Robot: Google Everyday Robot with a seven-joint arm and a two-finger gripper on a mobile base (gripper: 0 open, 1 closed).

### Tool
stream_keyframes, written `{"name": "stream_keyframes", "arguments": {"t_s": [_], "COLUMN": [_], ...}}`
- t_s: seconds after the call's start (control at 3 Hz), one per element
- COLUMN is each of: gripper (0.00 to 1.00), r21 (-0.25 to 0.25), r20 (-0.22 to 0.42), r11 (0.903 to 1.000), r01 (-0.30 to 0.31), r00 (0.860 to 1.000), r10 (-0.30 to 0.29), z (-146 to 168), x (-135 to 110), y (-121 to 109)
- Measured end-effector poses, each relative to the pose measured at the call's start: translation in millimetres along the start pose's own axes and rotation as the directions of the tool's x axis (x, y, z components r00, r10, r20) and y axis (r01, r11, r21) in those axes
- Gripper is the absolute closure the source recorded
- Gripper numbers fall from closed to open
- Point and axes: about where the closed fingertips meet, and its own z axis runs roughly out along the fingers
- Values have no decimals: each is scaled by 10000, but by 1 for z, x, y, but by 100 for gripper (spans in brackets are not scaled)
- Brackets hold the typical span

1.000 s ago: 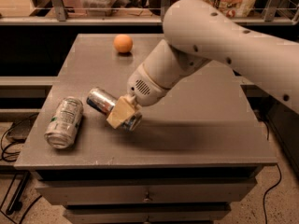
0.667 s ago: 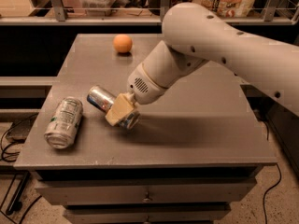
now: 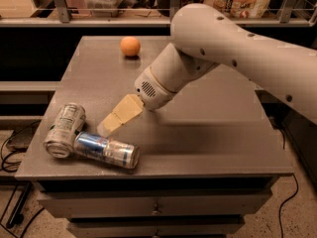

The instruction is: Move redbull can near 7up can

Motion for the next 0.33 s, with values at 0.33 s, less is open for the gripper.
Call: {"name": "stream_keyframes", "arguments": {"t_s": [0.33], "gripper": [0], "r21": [0], "r20": [-1], "r11": [10000], "r01": [1], "r00": [10000], "r10": [-1], "z": [0], "x": [0], "y": [0]}}
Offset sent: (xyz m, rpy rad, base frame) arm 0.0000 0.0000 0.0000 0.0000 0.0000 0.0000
